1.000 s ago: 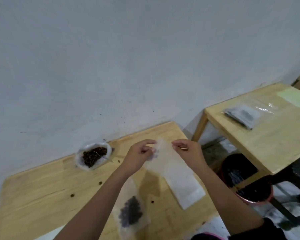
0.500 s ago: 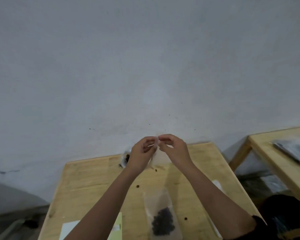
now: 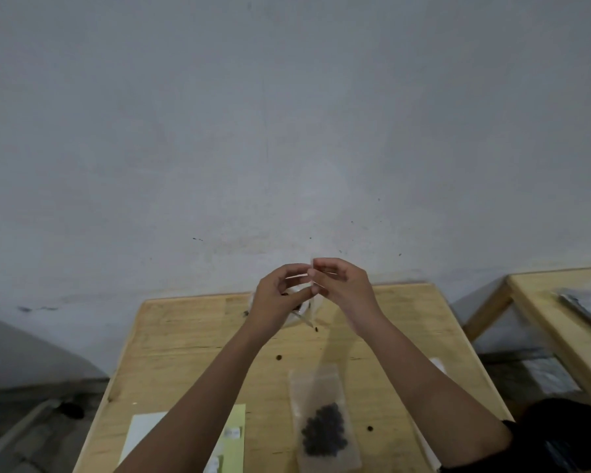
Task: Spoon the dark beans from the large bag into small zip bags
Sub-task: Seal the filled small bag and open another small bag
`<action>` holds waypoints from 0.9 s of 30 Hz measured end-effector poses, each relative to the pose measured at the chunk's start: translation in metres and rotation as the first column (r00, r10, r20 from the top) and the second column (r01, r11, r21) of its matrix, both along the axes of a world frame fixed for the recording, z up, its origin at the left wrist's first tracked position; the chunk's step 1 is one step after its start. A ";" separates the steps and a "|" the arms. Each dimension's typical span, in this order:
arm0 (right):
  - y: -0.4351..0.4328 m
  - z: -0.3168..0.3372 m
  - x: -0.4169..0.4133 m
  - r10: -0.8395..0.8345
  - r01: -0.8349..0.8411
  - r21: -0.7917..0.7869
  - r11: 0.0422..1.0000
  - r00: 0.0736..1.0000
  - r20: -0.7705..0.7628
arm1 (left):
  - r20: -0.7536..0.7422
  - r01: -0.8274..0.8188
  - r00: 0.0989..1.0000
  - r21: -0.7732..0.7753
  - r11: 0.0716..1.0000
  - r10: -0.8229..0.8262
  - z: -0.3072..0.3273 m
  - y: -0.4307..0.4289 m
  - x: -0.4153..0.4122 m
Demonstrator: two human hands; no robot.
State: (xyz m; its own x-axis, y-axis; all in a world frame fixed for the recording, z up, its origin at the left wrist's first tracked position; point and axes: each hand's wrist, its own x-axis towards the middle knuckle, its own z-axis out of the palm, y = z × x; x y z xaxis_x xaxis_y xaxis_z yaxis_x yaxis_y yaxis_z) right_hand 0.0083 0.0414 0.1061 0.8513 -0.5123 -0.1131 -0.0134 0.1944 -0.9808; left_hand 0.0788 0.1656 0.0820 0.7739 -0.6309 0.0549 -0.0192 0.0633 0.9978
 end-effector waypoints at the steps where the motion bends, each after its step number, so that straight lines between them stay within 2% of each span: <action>1: -0.001 -0.001 -0.001 0.001 -0.001 0.014 1.000 1.000 -0.001 | -0.002 0.010 1.000 0.003 1.000 -0.010 0.001 0.000 -0.001; 11: -0.009 0.000 -0.014 -0.017 0.014 0.103 0.995 0.999 0.034 | -0.079 0.036 0.996 -0.045 0.998 -0.040 0.005 -0.009 -0.012; 14: -0.009 -0.001 -0.017 -0.044 0.042 0.057 0.997 0.999 0.021 | -0.076 0.003 0.997 -0.025 1.000 -0.005 0.005 -0.013 -0.016; 19: -0.009 -0.010 -0.017 -0.142 0.129 -0.227 0.965 0.989 -0.043 | 0.204 -0.159 0.971 0.140 0.977 0.129 -0.001 -0.027 -0.030; 24: -0.008 -0.013 -0.018 -0.223 0.194 -0.275 0.942 0.971 -0.080 | 0.426 -0.228 0.894 0.162 0.960 0.141 -0.012 -0.035 -0.044; 27: -0.010 -0.016 -0.018 -0.235 0.195 -0.295 0.935 0.966 -0.108 | 0.473 -0.249 0.870 0.180 0.952 0.138 -0.016 -0.036 -0.044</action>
